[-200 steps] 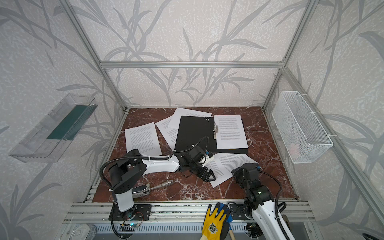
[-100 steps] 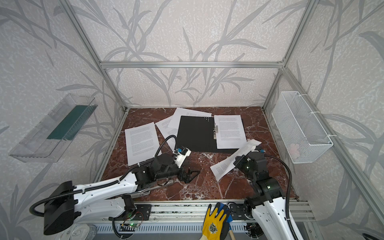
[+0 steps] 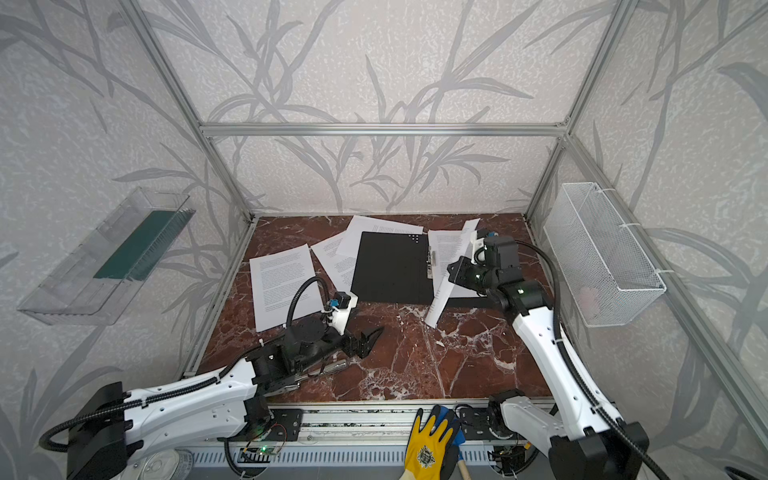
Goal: Put the files into the folder
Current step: 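Lift the paper with the right gripper and carry it toward the folder, then lower the paper onto the folder page beside the clip with the right gripper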
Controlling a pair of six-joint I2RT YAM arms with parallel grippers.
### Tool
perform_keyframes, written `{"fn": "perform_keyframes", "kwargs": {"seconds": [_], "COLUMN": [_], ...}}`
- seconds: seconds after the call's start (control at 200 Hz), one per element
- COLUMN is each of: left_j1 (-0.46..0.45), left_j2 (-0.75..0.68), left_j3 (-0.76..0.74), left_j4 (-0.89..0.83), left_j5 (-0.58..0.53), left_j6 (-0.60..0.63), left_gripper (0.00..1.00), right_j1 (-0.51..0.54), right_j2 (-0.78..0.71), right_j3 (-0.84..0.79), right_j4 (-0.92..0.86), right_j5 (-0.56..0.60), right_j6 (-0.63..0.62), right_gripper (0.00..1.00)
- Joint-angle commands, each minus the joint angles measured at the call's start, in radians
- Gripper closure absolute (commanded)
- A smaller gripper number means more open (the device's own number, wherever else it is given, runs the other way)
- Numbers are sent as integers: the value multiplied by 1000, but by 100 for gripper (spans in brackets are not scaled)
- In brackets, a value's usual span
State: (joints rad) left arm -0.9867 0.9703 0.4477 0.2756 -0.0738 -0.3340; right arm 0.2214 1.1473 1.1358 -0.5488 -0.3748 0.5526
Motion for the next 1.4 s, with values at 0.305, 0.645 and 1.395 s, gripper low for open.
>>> {"fn": "perform_keyframes", "kwargs": {"seconds": [0.305, 0.645, 1.395], "left_j1": [-1, -1, -1], "left_j2": [-35, 4, 19], "left_j3": [-3, 3, 7], "left_j4": [28, 40, 46], "left_j5": [-46, -24, -10], "left_j6": [34, 34, 48], "left_gripper": [1, 1, 1], "right_j1": [-157, -183, -122], "right_j2": [409, 947, 1303], "right_j3": [481, 939, 1389], "right_j4": [-310, -622, -777], "right_j5": [-66, 441, 474], "right_j6": [-375, -584, -724], "right_gripper": [100, 100, 100]}}
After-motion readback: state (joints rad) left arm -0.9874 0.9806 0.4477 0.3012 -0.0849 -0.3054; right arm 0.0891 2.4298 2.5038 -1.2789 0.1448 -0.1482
